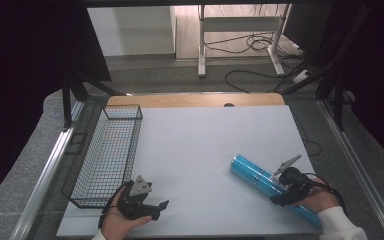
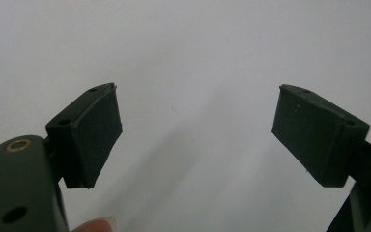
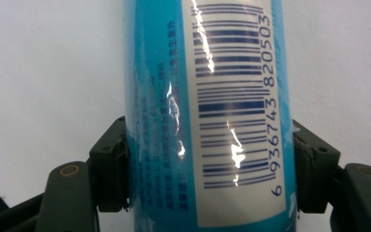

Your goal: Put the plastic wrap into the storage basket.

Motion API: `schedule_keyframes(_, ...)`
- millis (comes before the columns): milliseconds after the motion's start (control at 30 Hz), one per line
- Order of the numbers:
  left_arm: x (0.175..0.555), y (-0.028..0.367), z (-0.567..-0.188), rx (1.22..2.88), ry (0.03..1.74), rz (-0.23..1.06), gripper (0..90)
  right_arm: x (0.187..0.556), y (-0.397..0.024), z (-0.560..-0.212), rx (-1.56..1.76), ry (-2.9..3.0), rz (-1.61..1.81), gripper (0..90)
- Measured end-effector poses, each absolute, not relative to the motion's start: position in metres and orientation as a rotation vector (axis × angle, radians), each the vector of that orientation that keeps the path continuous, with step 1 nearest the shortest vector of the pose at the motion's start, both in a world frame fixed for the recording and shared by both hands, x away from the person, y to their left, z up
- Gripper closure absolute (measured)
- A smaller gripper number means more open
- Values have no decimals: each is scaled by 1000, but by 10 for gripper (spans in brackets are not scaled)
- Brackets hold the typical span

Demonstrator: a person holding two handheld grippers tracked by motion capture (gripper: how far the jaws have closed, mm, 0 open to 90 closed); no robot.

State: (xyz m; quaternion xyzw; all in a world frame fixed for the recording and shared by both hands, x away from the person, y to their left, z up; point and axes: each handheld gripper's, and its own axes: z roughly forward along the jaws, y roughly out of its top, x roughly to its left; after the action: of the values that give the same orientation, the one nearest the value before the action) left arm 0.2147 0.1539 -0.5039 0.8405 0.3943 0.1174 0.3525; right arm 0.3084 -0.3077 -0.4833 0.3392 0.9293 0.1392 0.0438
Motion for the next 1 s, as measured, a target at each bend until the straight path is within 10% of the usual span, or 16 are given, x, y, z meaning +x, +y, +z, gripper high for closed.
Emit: schedule_keyframes(1000,215,146,-493,2073,1025,263,164,311,-268,-454,1259,2704,985,320)
